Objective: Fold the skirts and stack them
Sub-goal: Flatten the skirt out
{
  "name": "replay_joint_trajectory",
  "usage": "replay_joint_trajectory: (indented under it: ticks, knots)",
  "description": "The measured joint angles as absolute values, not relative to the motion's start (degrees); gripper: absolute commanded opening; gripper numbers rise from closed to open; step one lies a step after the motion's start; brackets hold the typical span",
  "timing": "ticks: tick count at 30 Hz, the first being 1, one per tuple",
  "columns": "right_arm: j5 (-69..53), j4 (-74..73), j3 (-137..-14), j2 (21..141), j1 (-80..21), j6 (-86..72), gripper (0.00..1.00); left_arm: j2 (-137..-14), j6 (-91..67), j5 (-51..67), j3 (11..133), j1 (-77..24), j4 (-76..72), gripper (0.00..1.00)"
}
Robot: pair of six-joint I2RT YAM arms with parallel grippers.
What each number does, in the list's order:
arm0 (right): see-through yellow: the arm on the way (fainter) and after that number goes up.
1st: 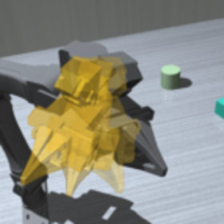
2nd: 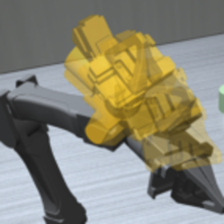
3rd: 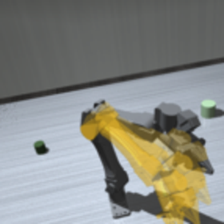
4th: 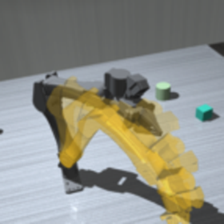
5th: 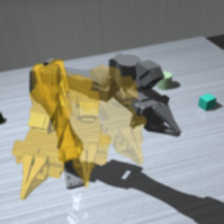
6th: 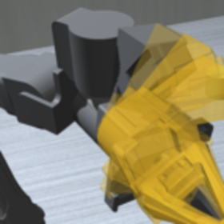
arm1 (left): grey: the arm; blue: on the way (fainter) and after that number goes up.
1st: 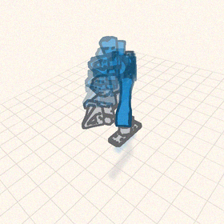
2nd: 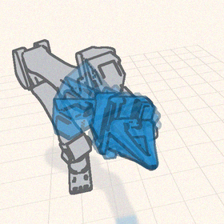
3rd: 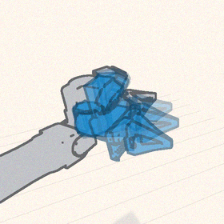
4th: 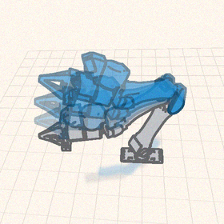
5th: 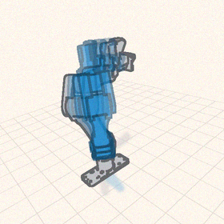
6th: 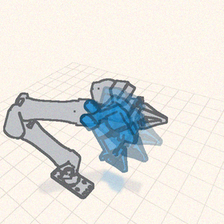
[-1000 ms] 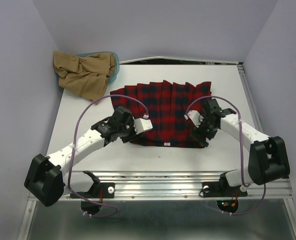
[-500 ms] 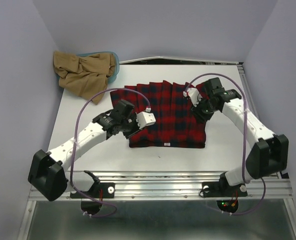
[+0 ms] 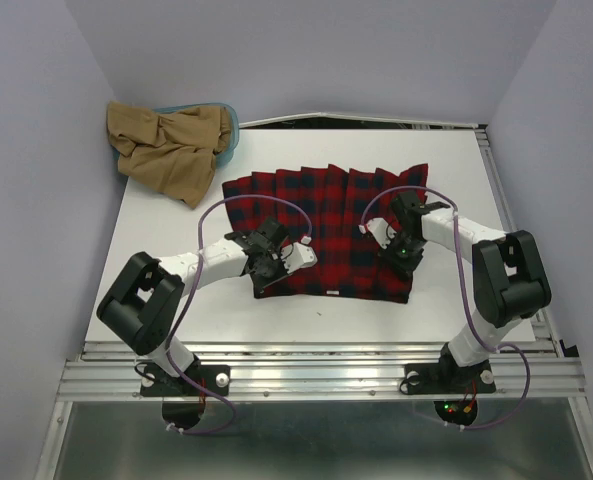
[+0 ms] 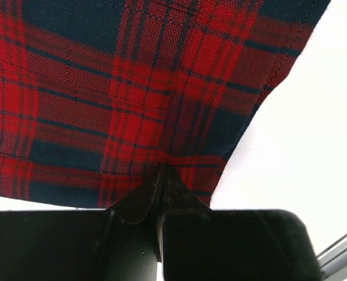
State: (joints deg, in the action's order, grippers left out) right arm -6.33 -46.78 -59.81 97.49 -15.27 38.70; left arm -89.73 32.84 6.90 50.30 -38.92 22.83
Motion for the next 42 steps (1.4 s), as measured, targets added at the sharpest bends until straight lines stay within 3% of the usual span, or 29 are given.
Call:
replay_joint_trajectory:
  ticks: [6,14,18,22,30,37,41,42]
  knots:
    - [-6.7,-46.6,-58.1,96.0,-15.6,39.7,0.3,-92.5,32.7,3.6,52.6,-38.6,21.8,0.13]
    - [-12.8,-53.1,-58.4,96.5,-25.2,37.0,0.38,-110.0,32.7,-1.6,74.8,-32.8,24.8,0.22]
    - [-24.6,-59.6,-64.8,100.6,-32.7,33.4,0.46,-117.1,32.1,-1.4,86.8,-28.3,25.6,0.35]
    - [-29.8,-61.8,-74.2,101.3,-32.1,30.7,0.48,-116.8,30.9,-0.3,91.5,-24.7,26.9,0.42]
    - [-23.6,-60.7,-87.9,100.1,-11.1,33.4,0.47,-101.1,30.2,7.0,86.8,-25.0,28.2,0.42]
    - [-10.7,-60.1,-70.0,93.5,-9.7,42.5,0.5,-94.5,29.7,14.7,74.9,-39.0,27.2,0.49]
    - [-7.4,-60.8,-66.3,89.4,-7.0,45.9,0.51,-94.4,29.8,18.9,67.7,-45.8,28.7,0.53]
    - [-7.0,-60.6,-66.3,88.5,-6.1,46.8,0.6,-94.3,29.8,19.2,66.7,-47.0,28.8,0.54]
